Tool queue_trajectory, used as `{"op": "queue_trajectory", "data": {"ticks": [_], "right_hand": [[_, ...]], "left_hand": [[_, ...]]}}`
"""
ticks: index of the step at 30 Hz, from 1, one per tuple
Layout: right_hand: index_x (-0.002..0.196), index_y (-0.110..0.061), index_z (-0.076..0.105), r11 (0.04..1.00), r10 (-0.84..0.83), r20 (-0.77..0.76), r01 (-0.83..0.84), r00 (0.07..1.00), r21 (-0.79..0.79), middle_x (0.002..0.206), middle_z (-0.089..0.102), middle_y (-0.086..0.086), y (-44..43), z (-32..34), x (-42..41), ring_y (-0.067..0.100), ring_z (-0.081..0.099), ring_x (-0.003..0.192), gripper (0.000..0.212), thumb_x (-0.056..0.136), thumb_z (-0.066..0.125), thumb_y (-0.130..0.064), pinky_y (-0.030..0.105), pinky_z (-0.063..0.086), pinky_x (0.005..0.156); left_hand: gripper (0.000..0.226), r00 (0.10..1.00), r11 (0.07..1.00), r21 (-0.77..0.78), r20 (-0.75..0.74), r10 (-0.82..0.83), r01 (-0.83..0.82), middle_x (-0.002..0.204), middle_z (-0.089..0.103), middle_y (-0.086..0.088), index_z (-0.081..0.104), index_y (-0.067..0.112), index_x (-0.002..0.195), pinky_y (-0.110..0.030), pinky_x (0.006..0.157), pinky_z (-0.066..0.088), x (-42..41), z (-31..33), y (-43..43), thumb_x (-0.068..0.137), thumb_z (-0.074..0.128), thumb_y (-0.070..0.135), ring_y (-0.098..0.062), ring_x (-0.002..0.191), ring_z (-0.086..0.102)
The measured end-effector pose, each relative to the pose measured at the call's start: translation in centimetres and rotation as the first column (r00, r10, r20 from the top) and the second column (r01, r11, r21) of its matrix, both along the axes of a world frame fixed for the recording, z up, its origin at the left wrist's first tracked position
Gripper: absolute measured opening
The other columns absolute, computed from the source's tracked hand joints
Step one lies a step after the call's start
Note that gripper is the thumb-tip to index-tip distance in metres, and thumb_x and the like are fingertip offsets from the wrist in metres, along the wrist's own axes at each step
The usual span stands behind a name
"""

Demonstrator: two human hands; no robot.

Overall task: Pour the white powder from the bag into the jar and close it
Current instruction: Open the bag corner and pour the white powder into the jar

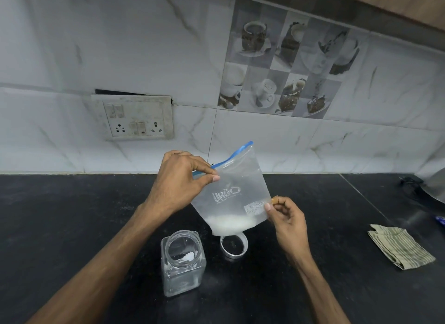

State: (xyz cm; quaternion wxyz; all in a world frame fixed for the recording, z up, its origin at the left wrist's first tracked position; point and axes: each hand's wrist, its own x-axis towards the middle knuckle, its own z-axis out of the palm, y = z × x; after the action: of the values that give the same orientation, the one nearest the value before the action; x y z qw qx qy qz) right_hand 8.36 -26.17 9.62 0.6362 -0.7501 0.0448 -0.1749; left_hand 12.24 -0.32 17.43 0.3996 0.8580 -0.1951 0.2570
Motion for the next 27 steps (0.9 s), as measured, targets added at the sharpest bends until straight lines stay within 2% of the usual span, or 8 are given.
{"op": "queue_trajectory", "data": {"ticks": [3,6,11,14,17,21,24,27], "right_hand": [[0.105,-0.003,0.063,0.995,0.037,-0.011,-0.036,0.999,0.096,0.098,0.071,0.015,0.1,0.0,-0.4,0.019,0.069,0.088,0.027,0.081,0.074,0.006,0.027,0.058,0.082],[0.104,-0.008,0.063,0.997,0.001,-0.016,0.000,1.000,0.072,0.089,0.074,0.014,-0.1,-0.2,-0.4,0.023,0.070,0.083,0.035,0.077,0.077,0.008,0.029,0.058,0.080],[0.091,-0.020,0.068,0.994,-0.108,0.038,0.108,0.993,0.020,0.073,0.072,0.008,0.8,-0.6,-0.6,0.019,0.068,0.071,0.024,0.077,0.082,-0.007,0.038,0.055,0.078],[0.094,-0.021,0.067,0.993,-0.081,0.063,0.086,0.995,-0.077,0.075,0.073,0.004,1.0,-0.5,-0.8,0.017,0.068,0.074,0.027,0.078,0.081,-0.005,0.032,0.054,0.079],[0.092,-0.021,0.064,0.988,-0.155,0.084,0.156,0.984,-0.006,0.075,0.073,0.003,0.7,0.0,-0.6,0.012,0.065,0.070,0.027,0.079,0.079,-0.003,0.026,0.052,0.074],[0.083,-0.019,0.064,0.979,-0.200,0.124,0.204,0.972,-0.022,0.075,0.069,-0.003,0.7,0.0,-0.5,0.007,0.058,0.065,0.023,0.080,0.078,-0.001,0.023,0.051,0.068],[0.070,-0.020,0.065,0.982,-0.134,0.116,0.148,0.984,-0.119,0.071,0.065,-0.008,1.0,-0.4,-0.4,0.006,0.051,0.061,0.026,0.079,0.077,0.001,0.021,0.048,0.063],[0.070,-0.022,0.067,0.975,-0.179,0.114,0.192,0.977,-0.115,0.071,0.066,-0.012,0.9,-0.8,-0.4,0.004,0.048,0.058,0.024,0.079,0.078,-0.003,0.020,0.047,0.059]], "left_hand": [[0.008,1.000,1.000,-0.007,0.009,-0.008,0.008,0.087,0.075,0.020,0.080,0.032,0.081,-0.037,0.103,0.036,-0.1,0.2,0.3,0.075,0.082,0.038,-0.002,0.090,0.064],[0.008,1.000,1.000,0.012,0.006,-0.012,0.012,0.086,0.074,0.022,0.080,0.032,0.081,-0.040,0.104,0.038,0.0,0.5,0.6,0.075,0.081,0.038,-0.003,0.091,0.065],[0.009,0.999,1.000,0.015,-0.032,-0.007,0.008,0.083,0.070,0.026,0.080,0.033,0.081,-0.042,0.106,0.037,0.2,0.3,0.7,0.074,0.081,0.039,-0.004,0.094,0.064],[0.007,0.999,0.999,0.020,-0.032,-0.037,0.037,0.078,0.063,0.035,0.080,0.034,0.079,-0.047,0.104,0.041,0.3,0.1,0.7,0.074,0.083,0.036,-0.004,0.091,0.066],[0.006,0.998,0.998,0.003,-0.036,-0.056,0.056,0.077,0.062,0.037,0.079,0.036,0.078,-0.052,0.099,0.045,0.6,-0.3,0.9,0.073,0.083,0.038,-0.005,0.090,0.068],[0.009,0.997,0.998,-0.001,-0.052,-0.058,0.058,0.078,0.059,0.040,0.079,0.037,0.080,-0.051,0.101,0.043,0.6,-0.5,0.6,0.072,0.082,0.040,-0.004,0.092,0.066],[0.009,0.996,0.998,0.007,-0.057,-0.063,0.064,0.077,0.058,0.041,0.079,0.038,0.080,-0.051,0.102,0.042,0.6,-0.7,0.4,0.072,0.082,0.040,-0.003,0.091,0.066],[0.011,0.996,0.998,-0.012,-0.075,-0.056,0.055,0.079,0.061,0.037,0.079,0.037,0.081,-0.051,0.101,0.044,0.8,-1.1,0.4,0.071,0.081,0.041,-0.004,0.091,0.066]]}}
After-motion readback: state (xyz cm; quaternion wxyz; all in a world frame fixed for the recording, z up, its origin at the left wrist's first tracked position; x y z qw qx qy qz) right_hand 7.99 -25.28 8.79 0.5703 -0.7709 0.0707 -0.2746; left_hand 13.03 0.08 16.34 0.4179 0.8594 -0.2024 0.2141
